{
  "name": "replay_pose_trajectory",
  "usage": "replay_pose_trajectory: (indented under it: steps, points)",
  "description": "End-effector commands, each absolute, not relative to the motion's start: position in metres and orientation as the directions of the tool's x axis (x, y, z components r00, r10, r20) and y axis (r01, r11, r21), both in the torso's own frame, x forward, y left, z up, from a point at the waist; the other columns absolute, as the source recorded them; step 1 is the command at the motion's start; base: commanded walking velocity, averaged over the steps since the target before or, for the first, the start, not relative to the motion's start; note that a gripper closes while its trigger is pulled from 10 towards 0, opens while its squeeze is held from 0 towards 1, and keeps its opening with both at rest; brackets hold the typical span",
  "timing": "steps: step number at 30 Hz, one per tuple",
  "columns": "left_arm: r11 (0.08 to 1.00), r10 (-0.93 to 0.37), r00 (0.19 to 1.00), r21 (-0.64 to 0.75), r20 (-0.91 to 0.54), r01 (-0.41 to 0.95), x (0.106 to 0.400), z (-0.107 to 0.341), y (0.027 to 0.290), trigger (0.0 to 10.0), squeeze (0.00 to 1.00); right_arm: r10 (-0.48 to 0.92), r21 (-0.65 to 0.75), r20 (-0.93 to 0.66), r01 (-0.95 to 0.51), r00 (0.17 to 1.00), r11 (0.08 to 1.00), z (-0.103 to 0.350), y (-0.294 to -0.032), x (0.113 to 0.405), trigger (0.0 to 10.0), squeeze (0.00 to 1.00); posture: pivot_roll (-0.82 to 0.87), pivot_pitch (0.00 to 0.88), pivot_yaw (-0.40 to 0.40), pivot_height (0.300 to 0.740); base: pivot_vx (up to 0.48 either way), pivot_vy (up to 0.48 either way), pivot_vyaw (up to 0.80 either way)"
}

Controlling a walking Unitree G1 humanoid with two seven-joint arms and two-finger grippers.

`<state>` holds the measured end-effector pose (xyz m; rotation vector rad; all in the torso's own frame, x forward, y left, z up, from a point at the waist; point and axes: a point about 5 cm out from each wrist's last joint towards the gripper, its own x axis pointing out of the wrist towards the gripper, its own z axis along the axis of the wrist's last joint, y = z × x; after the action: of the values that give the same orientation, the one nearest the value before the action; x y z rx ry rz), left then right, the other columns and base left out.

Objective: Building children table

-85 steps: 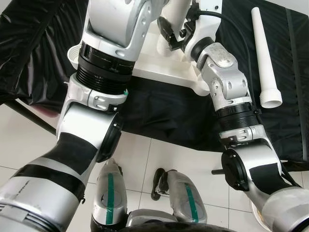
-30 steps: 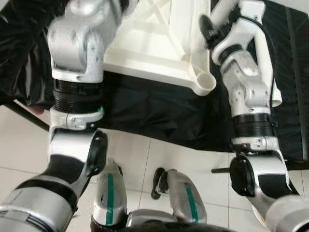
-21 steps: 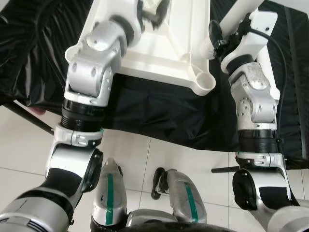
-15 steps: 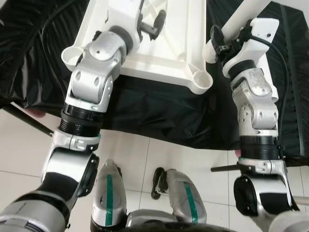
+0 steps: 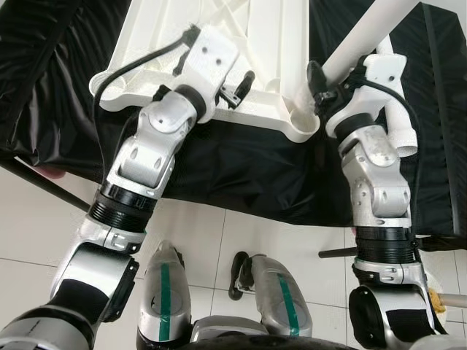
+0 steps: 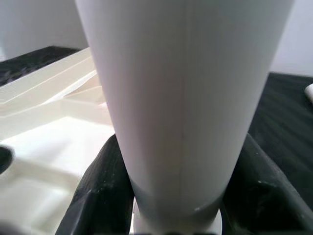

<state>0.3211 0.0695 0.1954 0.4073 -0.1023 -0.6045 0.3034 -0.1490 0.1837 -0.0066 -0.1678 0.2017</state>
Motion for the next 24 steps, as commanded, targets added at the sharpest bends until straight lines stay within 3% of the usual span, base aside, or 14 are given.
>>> replay_pose_trajectory:
  steps: [1, 24]
  points:
    - [0.718, -0.582, 0.811, 0.429, -0.061, 0.548, 0.318, 0.184, 0.068, 10.0, 0.00, 0.215, -0.037, 0.164, -0.212, 0.963, 0.977, 0.183, -0.148, 0.300, 10.0, 0.00, 0.12, 0.088, -0.087, 0.740, 0.000, 0.000, 0.00]
    - [0.691, -0.586, 0.809, 0.497, -0.040, 0.525, 0.320, 0.185, 0.072, 10.0, 0.00, 0.233, -0.072, 0.083, -0.228, 0.969, 0.971, 0.176, -0.146, 0.290, 10.0, 0.00, 0.11, 0.095, -0.095, 0.740, 0.000, 0.000, 0.00]
